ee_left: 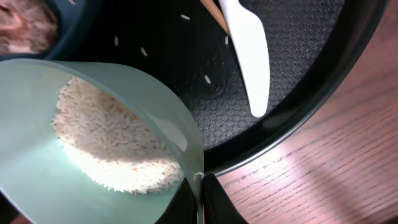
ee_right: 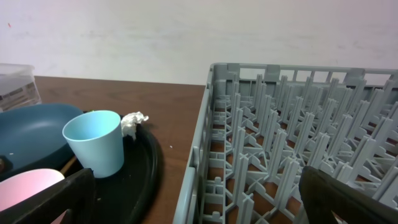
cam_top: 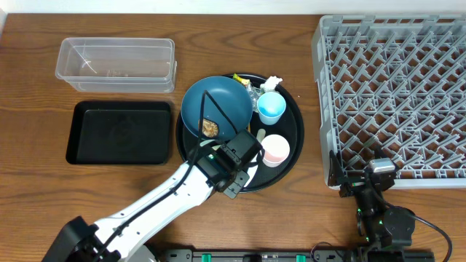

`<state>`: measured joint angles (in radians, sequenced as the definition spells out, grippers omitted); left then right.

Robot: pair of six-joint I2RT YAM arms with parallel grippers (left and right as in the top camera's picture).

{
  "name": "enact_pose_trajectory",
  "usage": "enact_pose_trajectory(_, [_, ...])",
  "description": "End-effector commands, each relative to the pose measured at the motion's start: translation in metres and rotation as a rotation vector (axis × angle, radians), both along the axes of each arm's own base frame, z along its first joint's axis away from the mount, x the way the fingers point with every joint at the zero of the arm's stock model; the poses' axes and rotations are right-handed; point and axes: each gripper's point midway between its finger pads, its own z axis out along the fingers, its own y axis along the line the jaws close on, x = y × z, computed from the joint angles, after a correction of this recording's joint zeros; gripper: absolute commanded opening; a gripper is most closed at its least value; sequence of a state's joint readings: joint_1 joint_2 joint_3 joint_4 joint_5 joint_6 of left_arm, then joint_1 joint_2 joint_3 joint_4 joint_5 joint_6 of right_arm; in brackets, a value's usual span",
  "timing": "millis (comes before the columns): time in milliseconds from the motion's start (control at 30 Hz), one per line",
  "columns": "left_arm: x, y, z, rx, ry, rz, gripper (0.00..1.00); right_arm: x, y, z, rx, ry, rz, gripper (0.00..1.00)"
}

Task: Sort waste into correct bins and load items into the dishwasher rack
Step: 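Lift the rice bowl and carry it left over the black tray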

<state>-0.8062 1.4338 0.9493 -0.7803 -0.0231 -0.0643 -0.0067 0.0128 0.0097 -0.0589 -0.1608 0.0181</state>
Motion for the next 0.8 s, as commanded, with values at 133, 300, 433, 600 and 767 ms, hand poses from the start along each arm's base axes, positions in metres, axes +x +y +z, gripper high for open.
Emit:
enact_pose_trajectory(133, [0.019,0.011,0.027,0.023,-0.126,0.006,0.06,0.000,-0.002,-0.002,0.011,0.007,-0.009,0.99])
enact_pose_trajectory(300, [0.033,0.025,0.047,-0.014,-0.180,0.052,0.06,0.000,-0.002,-0.002,0.011,0.007,-0.009,0.99])
enact_pose_trajectory(433, [0.052,0.042,0.064,-0.084,-0.230,0.147,0.06,0.000,-0.002,-0.002,0.011,0.007,-0.009,0.99])
enact_pose_trajectory(600, [0.080,0.063,0.087,-0.181,-0.314,0.259,0.06,0.000,-0.002,-0.002,0.011,0.007,-0.009,0.99])
enact_pose_trajectory(767, [0.105,0.088,0.099,-0.252,-0.366,0.366,0.06,0.000,-0.002,-0.002,0.011,0.007,-0.009,0.99])
